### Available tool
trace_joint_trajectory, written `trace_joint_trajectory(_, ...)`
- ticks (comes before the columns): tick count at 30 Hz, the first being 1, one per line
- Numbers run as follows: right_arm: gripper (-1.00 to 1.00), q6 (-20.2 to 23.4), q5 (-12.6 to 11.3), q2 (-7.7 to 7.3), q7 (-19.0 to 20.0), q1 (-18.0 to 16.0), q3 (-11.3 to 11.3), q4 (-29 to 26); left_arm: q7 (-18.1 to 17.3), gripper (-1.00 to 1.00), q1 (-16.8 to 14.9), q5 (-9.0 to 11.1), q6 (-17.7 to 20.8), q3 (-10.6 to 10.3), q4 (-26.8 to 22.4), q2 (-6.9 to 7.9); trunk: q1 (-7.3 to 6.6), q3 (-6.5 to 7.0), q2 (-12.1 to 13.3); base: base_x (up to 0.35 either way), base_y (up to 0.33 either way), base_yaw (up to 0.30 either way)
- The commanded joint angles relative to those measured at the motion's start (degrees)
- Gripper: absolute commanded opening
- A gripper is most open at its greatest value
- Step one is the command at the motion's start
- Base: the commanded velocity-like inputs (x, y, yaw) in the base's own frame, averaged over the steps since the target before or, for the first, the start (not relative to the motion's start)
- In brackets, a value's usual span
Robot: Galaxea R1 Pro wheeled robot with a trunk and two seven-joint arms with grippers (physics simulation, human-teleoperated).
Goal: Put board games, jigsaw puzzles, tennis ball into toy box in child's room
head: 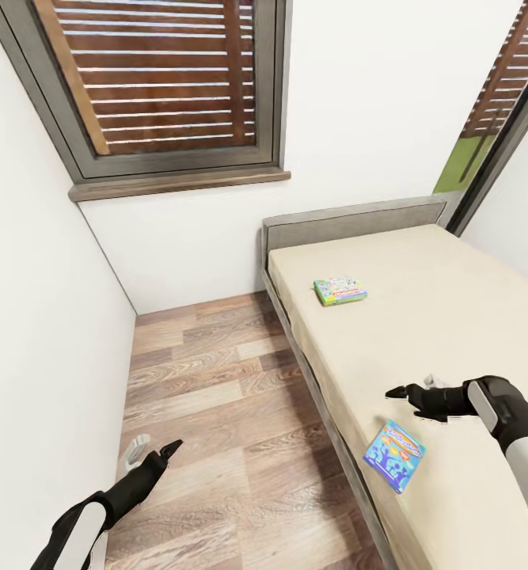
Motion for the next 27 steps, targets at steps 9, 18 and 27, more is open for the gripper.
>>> trace_joint_trajectory(9, 1.0, -0.67, 0.13, 0.02, 0.17, -0.31, -0.19, -0.02, -0.09, 1.0, -0.03, 0.31, 0.47, 0.14, -1.29, 0.19, 0.0, -0.04, -0.02, 0.0, 0.0, 0.0)
trace_joint_trajectory(18, 1.0, -0.67, 0.13, 0.02, 0.17, -0.31, -0.19, -0.02, -0.09, 1.0, -0.03, 0.31, 0.47, 0.14, -1.29, 0.19, 0.0, -0.04, -0.02, 0.0, 0.0, 0.0)
trace_joint_trajectory(27, 1.0, -0.67, 0.13, 0.02, 0.17, -0.31, -0.19, -0.02, -0.09, 1.0, -0.03, 0.31, 0.47, 0.14, -1.29, 0.19, 0.0, -0.04, -0.02, 0.0, 0.0, 0.0)
